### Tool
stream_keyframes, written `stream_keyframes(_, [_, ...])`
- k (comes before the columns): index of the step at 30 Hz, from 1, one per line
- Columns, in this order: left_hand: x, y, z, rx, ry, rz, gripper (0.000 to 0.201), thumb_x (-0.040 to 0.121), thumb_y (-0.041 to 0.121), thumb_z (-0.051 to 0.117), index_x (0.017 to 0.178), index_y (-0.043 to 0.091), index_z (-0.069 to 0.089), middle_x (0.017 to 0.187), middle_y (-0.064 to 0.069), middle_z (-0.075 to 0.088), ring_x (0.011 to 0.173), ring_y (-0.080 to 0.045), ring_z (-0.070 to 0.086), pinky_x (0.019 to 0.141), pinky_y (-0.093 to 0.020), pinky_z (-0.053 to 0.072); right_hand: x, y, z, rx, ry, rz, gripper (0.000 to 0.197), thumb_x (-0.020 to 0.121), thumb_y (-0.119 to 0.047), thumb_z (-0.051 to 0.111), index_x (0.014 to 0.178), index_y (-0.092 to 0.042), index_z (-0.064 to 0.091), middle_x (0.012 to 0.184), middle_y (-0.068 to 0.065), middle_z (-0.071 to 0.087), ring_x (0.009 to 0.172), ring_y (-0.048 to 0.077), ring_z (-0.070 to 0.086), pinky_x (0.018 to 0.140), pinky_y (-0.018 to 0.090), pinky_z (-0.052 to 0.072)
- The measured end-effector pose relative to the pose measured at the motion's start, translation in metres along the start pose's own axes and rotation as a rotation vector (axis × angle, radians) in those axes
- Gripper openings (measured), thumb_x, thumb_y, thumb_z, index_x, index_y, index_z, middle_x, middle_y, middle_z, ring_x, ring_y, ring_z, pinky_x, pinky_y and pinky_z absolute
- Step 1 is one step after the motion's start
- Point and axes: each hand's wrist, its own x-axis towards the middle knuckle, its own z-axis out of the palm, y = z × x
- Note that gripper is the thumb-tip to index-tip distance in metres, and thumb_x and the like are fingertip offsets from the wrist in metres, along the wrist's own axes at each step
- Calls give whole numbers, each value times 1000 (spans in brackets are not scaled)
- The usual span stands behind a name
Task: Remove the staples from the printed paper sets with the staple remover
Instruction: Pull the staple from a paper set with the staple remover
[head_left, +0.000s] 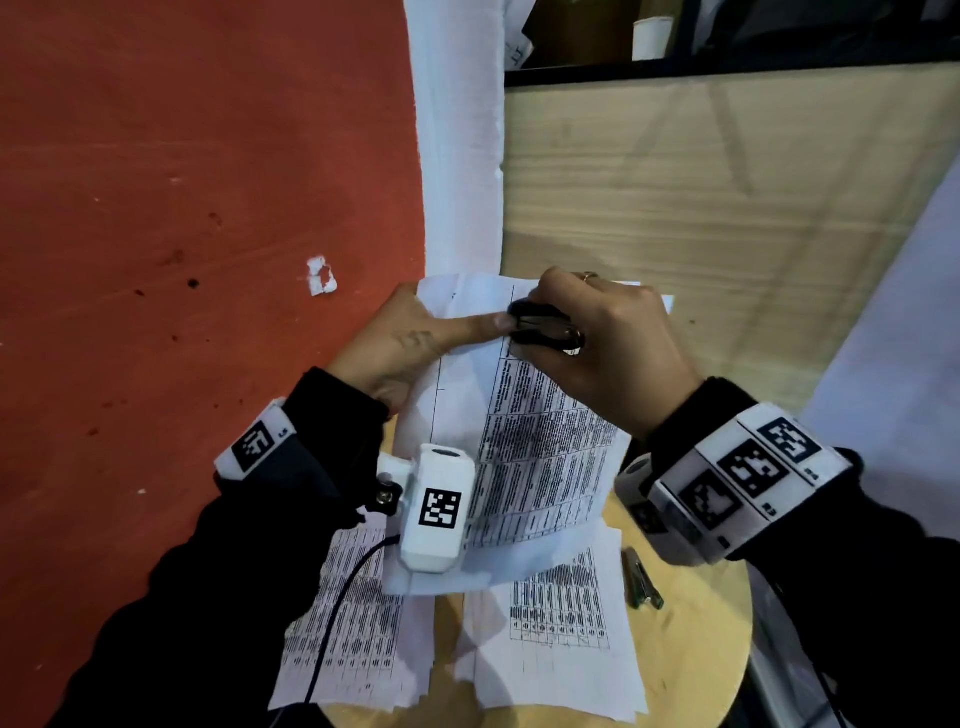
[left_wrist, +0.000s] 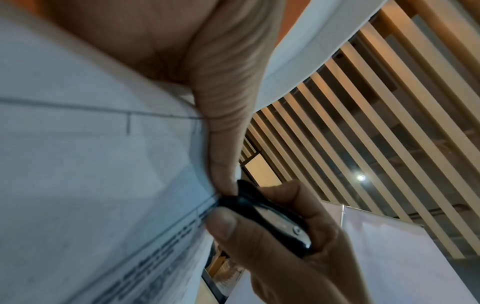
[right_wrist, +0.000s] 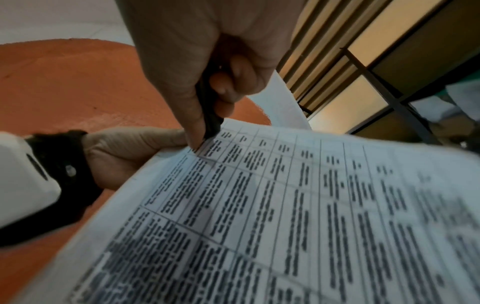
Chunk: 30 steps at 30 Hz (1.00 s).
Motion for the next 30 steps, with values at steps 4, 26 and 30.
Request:
stream_keyframes(4, [-2, 3, -2, -63, -65, 14, 45, 74, 5, 67, 116, -8, 59, 110, -17, 68, 97, -25, 67, 81, -33, 53, -1, 0, -4, 198, 16, 101, 28, 69, -20, 77, 85, -3, 61, 77, 5, 68, 67, 18, 59, 60, 32, 46])
stream_keyframes(26, [5, -16, -2, 256, 353, 273, 35, 81, 5, 71, 61, 21, 47, 41, 20, 48, 41, 11, 43, 47, -2, 32, -13, 26, 4, -143, -184, 336, 36, 71, -30, 76, 89, -10, 52, 85, 12, 68, 76, 36, 61, 55, 32, 35])
stream_keyframes(30, [2, -7, -1, 242, 316, 241, 42, 79, 1, 71, 62, 22, 38, 37, 33, 44, 43, 13, 48, 49, -3, 36, -9, 28, 5, -219, -275, 377, 45, 70, -37, 77, 101, -12, 55, 109, 8, 60, 88, 31, 58, 61, 31, 35])
